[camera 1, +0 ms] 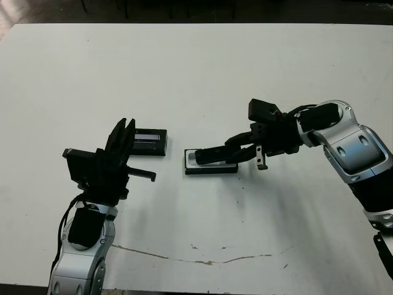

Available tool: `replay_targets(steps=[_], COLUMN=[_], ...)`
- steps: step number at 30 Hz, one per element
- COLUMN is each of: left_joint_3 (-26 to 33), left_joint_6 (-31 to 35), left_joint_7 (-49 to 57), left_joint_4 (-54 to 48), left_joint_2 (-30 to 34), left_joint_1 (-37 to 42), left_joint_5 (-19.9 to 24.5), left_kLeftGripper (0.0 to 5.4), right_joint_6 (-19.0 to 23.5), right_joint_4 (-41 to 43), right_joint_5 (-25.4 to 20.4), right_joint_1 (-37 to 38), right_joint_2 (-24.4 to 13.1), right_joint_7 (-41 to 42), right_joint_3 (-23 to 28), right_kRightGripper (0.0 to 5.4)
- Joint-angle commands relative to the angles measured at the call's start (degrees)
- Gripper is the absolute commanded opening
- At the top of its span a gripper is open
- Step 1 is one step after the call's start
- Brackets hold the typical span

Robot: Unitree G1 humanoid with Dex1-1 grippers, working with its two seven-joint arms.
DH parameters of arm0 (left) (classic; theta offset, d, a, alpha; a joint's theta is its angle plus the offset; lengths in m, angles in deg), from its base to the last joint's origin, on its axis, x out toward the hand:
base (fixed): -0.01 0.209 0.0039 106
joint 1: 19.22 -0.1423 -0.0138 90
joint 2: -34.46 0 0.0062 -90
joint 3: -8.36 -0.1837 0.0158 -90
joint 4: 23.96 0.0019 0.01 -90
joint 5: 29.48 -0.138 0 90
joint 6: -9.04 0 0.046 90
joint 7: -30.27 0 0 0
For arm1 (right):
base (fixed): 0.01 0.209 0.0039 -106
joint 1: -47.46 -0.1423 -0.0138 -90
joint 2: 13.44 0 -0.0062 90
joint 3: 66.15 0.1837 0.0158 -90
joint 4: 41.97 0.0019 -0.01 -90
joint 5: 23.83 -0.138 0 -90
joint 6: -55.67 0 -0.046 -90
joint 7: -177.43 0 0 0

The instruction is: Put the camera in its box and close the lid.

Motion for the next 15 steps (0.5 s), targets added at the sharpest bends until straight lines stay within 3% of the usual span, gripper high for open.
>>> replay_targets(steps=[1, 15], left_joint_3=[-0.1, -0.5], left_joint_6=[0.8, 0.8], left_joint_7=[0.4, 0.7], left_joint_4=[0.1, 0.2], left_joint_2=[0.0, 0.1], left_joint_1=[-1.2, -1.1], left_joint_5=[-0.2, -0.4], left_kLeftGripper=[0.0, 0.0], right_joint_6=[0.0, 5.2], right_joint_4=[-0.5, 1.6], right_joint_5=[0.6, 1.7], right_joint_1=[1.0, 0.6], right_joint_2=[0.5, 0.8], right_joint_7=[0.0, -1.2], right_joint_3=[-0.8, -2.1], right_kRightGripper=[0.07, 0.07])
